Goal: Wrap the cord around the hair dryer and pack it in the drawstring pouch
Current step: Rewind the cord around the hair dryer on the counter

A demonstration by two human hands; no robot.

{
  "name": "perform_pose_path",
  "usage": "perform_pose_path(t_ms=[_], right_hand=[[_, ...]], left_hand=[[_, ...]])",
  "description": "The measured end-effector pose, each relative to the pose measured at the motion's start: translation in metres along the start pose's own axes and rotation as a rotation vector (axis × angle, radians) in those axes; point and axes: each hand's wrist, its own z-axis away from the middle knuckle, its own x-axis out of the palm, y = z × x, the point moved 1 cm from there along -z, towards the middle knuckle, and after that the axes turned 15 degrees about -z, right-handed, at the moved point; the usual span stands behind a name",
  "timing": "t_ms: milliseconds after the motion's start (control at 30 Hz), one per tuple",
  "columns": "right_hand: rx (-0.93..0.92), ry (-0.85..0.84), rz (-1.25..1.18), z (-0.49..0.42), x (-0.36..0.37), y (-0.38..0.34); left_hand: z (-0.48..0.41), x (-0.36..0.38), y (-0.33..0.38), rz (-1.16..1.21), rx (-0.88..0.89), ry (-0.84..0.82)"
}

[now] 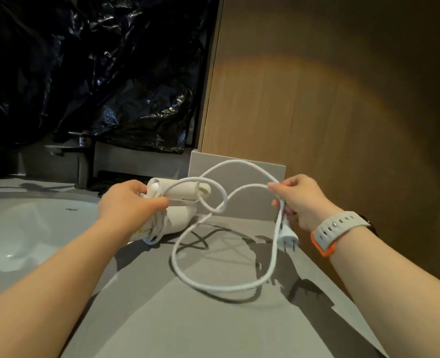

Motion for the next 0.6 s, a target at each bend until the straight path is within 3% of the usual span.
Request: perform_pose_path(t_ms=[67, 133, 200, 333, 433, 533, 600], right_hand=[[-0.045, 0.131, -0.215, -0.012, 0.003, -0.004], [-0.064, 0.149, -0.278, -0.017, 0.010, -0.002], [-0.058, 0.131, -0.177, -0.019, 0.019, 0.011], [-0.085, 0.103, 0.254, -0.015, 0.032, 0.045], [-0.290, 0.102, 0.297, -0.006, 0.036, 0.047], [-0.506, -0.034, 0.165, 0.009, 0.042, 0.036], [-0.539, -0.241, 0.020, 0.028, 0.055, 0.030]], left_hand=[[-0.001, 0.000, -0.001, 0.016, -0.027, 0.002], [-0.001, 0.001, -0.001, 0.028, -0.047, -0.010], [-0.002, 0.002, -0.002, 0.065, -0.071, -0.027], [-0.003, 0.002, -0.003, 0.090, -0.093, -0.023], [-0.005, 0.000, -0.004, 0.064, -0.086, 0.026], [-0.007, -0.002, -0.003, 0.090, -0.091, 0.075], [-0.007, -0.002, -0.003, 0.111, -0.085, 0.086]])
